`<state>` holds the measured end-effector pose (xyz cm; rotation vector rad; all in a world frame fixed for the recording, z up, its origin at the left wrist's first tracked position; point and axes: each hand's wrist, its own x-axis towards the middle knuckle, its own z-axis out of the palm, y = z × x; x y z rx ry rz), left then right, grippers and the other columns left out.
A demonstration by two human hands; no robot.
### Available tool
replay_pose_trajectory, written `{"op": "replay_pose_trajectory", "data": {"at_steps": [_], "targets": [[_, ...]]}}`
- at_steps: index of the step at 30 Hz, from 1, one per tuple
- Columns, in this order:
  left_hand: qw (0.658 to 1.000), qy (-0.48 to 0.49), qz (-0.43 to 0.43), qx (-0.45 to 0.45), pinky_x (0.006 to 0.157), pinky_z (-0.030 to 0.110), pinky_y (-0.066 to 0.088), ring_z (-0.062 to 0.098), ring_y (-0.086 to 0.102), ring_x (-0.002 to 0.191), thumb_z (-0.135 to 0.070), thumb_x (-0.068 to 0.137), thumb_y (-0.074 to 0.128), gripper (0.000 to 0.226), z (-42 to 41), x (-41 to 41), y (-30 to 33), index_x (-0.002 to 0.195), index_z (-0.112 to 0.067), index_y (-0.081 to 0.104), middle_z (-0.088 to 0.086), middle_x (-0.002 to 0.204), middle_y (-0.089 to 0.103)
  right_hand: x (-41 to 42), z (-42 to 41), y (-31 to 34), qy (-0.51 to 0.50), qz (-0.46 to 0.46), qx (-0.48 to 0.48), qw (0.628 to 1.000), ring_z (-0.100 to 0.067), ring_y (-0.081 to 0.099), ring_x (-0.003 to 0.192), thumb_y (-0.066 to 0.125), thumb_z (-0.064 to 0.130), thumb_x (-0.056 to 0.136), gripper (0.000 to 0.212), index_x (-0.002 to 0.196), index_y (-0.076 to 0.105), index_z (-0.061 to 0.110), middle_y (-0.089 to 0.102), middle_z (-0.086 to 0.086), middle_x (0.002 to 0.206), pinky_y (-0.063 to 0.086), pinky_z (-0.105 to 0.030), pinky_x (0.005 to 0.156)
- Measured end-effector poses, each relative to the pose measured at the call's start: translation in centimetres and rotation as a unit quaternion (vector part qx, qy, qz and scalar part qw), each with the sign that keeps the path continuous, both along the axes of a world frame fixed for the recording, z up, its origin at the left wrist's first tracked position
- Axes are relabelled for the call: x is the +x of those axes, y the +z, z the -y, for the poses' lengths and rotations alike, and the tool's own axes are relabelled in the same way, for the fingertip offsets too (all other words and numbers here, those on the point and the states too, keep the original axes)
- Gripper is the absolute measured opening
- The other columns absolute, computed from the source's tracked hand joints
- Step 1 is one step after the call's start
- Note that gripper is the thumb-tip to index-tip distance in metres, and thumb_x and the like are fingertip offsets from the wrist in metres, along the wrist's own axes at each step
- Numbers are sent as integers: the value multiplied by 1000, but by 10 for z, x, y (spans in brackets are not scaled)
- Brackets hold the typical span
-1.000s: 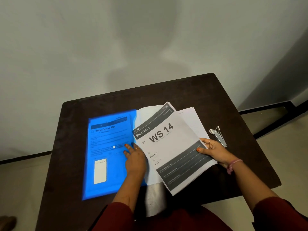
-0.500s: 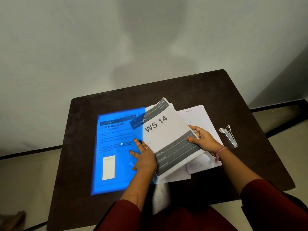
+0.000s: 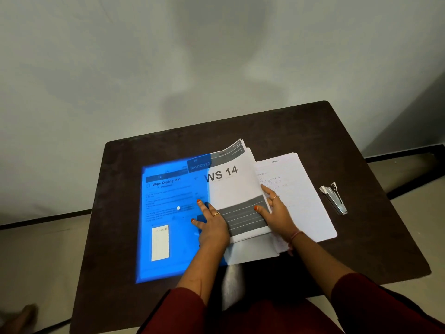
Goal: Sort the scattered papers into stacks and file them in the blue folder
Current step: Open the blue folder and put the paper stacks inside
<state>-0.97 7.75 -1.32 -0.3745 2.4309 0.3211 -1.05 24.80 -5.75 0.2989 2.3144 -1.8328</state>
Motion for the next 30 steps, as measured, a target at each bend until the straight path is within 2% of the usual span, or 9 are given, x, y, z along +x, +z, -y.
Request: {"op": "replay_pose_trajectory", "data": {"at_steps": [4, 6, 8, 14, 19, 21, 25, 28, 30], "targets": [[1000, 0, 0, 2, 106, 55, 35, 52, -5, 141, 13, 91, 44, 88, -2, 0, 4, 147, -4, -21, 10, 149, -40, 12, 26, -6, 24, -43, 48, 998, -19, 36, 135, 63, 8, 88, 64, 144, 33, 10, 39, -4, 147, 30, -25, 112], [1000, 0, 0, 5, 106, 53, 35, 51, -6, 141, 11, 90, 47, 90, -3, 1, 7, 147, -4, -22, 10, 149, -40, 14, 39, -4, 49, -40, 42, 997, -13, 40, 127, 63, 5, 88, 63, 144, 33, 7, 41, 3, 139, 29, -2, 99], [1000, 2, -3, 7, 106, 53, 35, 50, -6, 142, 9, 91, 49, 91, -4, 2, 9, 148, -5, -21, 10, 150, -40, 16, 53, -4, 54, -34, 30, 997, -9, 39, 123, 63, 5, 88, 64, 144, 32, 6, 39, 8, 133, 26, 7, 89], [999, 13, -20, 21, 104, 50, 37, 48, -6, 143, 8, 93, 46, 87, -2, 3, 15, 149, -8, -19, 8, 151, -38, 11, 84, 3, -5, -10, -3, 1000, -5, 37, 121, 58, 3, 91, 59, 143, 32, 6, 41, 5, 132, 30, 5, 86], [999, 11, -19, 42, 106, 50, 34, 47, -8, 143, 8, 94, 42, 83, 2, 5, 18, 149, -10, -19, 6, 151, -38, 4, 96, 10, 141, 36, -4, 989, -8, 49, 112, 47, 3, 97, 46, 142, 37, 5, 51, -1, 129, 37, -7, 93], [998, 7, -22, 50, 107, 51, 33, 47, -9, 143, 7, 95, 41, 82, 3, 6, 19, 149, -10, -18, 7, 151, -38, 0, 98, 13, 148, 43, -5, 988, -6, 51, 107, 45, 5, 98, 40, 138, 43, 6, 54, 5, 120, 38, -1, 86], [998, 5, -19, 60, 107, 49, 34, 47, -9, 143, 8, 94, 44, 86, 3, 6, 22, 149, -12, -19, 7, 151, -38, -8, 101, 9, 128, 53, 20, 990, -13, 57, 87, 46, 7, 97, 41, 138, 45, 8, 62, -2, 85, 48, -23, 89], [998, 8, -22, 65, 106, 49, 35, 47, -8, 143, 9, 93, 43, 85, 4, 6, 23, 149, -10, -19, 7, 151, -38, -12, 103, 10, 112, 46, 25, 992, -11, 60, 82, 51, 8, 95, 42, 137, 47, 11, 62, 7, 78, 45, -10, 78], [998, 3, -26, 65, 106, 48, 35, 48, -8, 142, 10, 93, 42, 85, 5, 7, 24, 149, -8, -19, 8, 151, -38, -14, 101, 8, 90, 38, 26, 995, -16, 64, 85, 54, 8, 94, 42, 136, 50, 13, 69, -3, 83, 47, -12, 80]]}}
